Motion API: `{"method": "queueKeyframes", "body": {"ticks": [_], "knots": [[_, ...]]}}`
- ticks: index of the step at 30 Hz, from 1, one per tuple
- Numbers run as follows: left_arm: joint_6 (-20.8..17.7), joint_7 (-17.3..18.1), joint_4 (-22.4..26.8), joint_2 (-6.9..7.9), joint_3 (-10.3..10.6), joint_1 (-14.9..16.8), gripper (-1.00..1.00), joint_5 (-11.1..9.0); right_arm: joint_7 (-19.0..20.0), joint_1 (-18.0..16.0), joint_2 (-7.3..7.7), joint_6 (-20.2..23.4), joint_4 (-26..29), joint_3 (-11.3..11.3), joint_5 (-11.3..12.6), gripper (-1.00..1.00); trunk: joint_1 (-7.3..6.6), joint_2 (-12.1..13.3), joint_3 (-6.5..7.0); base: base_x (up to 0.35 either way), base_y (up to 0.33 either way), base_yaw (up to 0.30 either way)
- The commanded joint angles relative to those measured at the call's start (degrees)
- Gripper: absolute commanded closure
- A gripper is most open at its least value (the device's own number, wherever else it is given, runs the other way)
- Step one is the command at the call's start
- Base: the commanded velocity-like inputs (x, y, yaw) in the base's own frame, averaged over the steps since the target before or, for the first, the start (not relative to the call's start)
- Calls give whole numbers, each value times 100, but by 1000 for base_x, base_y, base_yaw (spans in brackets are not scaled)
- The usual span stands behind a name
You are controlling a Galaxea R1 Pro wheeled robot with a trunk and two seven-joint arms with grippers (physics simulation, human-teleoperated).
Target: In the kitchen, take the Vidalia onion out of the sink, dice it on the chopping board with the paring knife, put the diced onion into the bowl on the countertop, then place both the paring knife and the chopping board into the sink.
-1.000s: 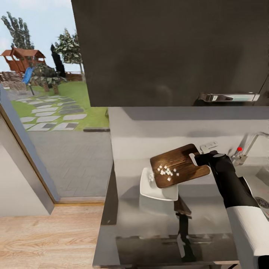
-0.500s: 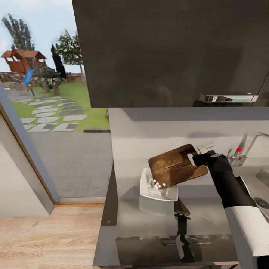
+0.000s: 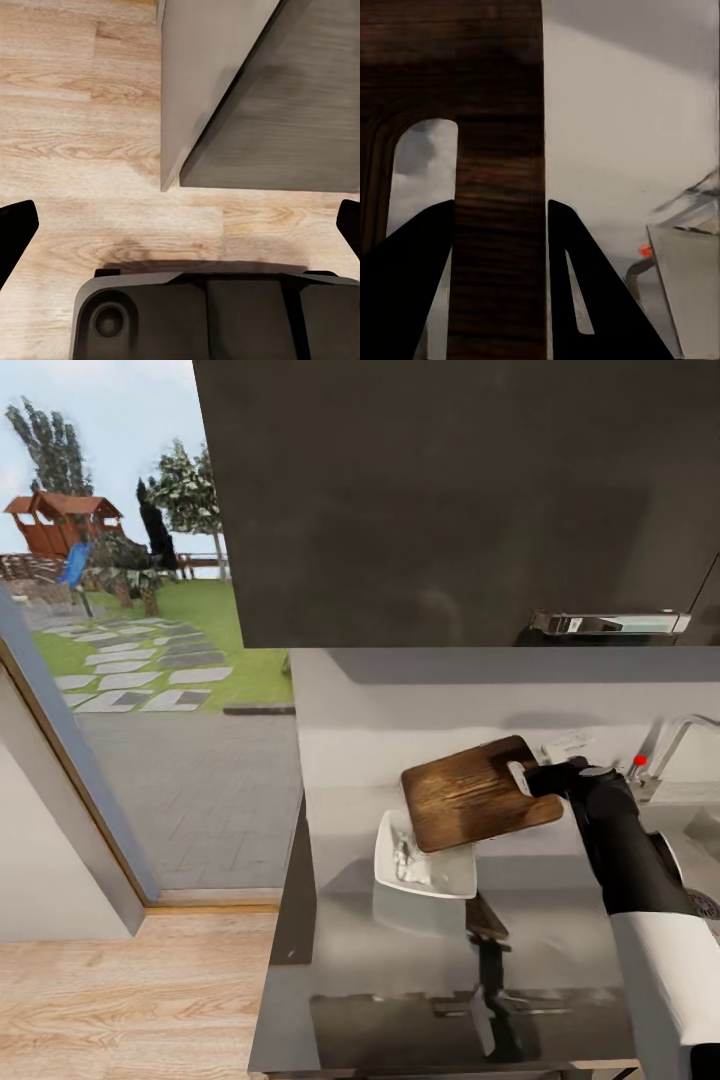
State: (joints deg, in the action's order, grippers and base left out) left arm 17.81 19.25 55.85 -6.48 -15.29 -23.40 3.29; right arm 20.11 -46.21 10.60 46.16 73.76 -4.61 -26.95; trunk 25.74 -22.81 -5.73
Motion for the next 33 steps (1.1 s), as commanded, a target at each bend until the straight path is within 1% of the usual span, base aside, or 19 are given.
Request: {"method": "queueKeyframes", "body": {"ticks": [1, 2, 3, 4, 5, 7, 10, 11, 12, 14, 18, 20, 21, 22, 23, 24, 27, 33], "knots": [[13, 35, 5, -9, -26, 2, -100, 33, 134, -5, 4, 24, 25, -216, 76, 100, 4, -11, -12, 0, 0, 0], [13, 35, 1, -10, -26, 2, -100, 32, 244, -4, 9, 24, 37, -470, 220, 100, 4, -11, -12, 0, 0, 0], [13, 34, -2, -10, -26, 2, -100, 32, 527, -4, 22, 25, 50, -991, 524, 100, 4, -11, -12, 0, 0, 0], [13, 32, -11, -11, -26, 2, -100, 30, 730, -3, 32, 25, 55, -1283, 666, 100, 4, -11, -12, 0, 0, 0], [12, 30, -26, -11, -26, 2, -100, 30, 845, -5, 37, 23, 56, -1411, 719, 100, 4, -11, -12, 0, 0, 0], [18, 28, -58, -11, -26, 2, -100, 35, 1021, -3, 27, 19, 36, -1560, 787, 100, 4, -11, -12, 0, 0, 0], [20, 33, -76, -11, -26, 2, -100, 39, 1094, -3, -23, 17, -36, -1605, 821, 100, 4, -11, -12, -87, 0, 0], [20, 34, -79, -11, -26, 2, -100, 39, 1099, -3, -65, 17, -49, -1609, 825, 100, 4, -11, -12, -226, 0, 0], [20, 34, -84, -11, -26, 2, -100, 39, 1095, -3, -145, 7, -61, -1616, 819, 100, 4, -11, -12, -278, 0, 0], [24, 35, -96, -11, -23, 2, -100, 39, 1082, -3, -216, -11, -90, -1632, 805, 100, 4, -11, -12, -306, 0, 0], [29, 35, -162, -11, -25, 2, -100, 40, 1061, -3, -227, -69, -173, -1653, 790, 100, 4, -11, -12, -326, 0, 0], [33, 35, -205, -10, -28, 2, -100, 40, 1051, -3, -232, -112, -395, -1660, 789, 100, 4, -11, -12, -332, 0, 0], [39, 35, -245, -8, -31, 2, -100, 40, 1045, -3, -229, -228, -595, -1676, 785, 100, 4, -11, -12, -333, 0, 0], [70, 35, -284, -9, -33, 2, -100, 40, 1041, -3, -227, -407, -705, -1699, 782, 100, 4, -11, -12, -332, 0, 0], [98, 35, -305, -10, -34, 2, -100, 40, 1037, -4, -226, -498, -746, -1714, 781, 100, 4, -11, -12, -333, 0, 0], [155, 35, -336, -10, -34, 2, -100, 40, 1033, -3, -226, -582, -782, -1729, 780, 100, 4, -11, -12, -333, 0, 0], [254, 35, -372, -11, -29, 2, -100, 40, 1032, -3, -225, -651, -812, -1743, 776, 100, 4, -11, -12, -291, -29, 0], [309, 35, -382, -11, -26, 2, -100, 40, 1021, -3, -227, -669, -845, -1836, 770, 100, 4, -11, -12, -51, -185, 0]]}}
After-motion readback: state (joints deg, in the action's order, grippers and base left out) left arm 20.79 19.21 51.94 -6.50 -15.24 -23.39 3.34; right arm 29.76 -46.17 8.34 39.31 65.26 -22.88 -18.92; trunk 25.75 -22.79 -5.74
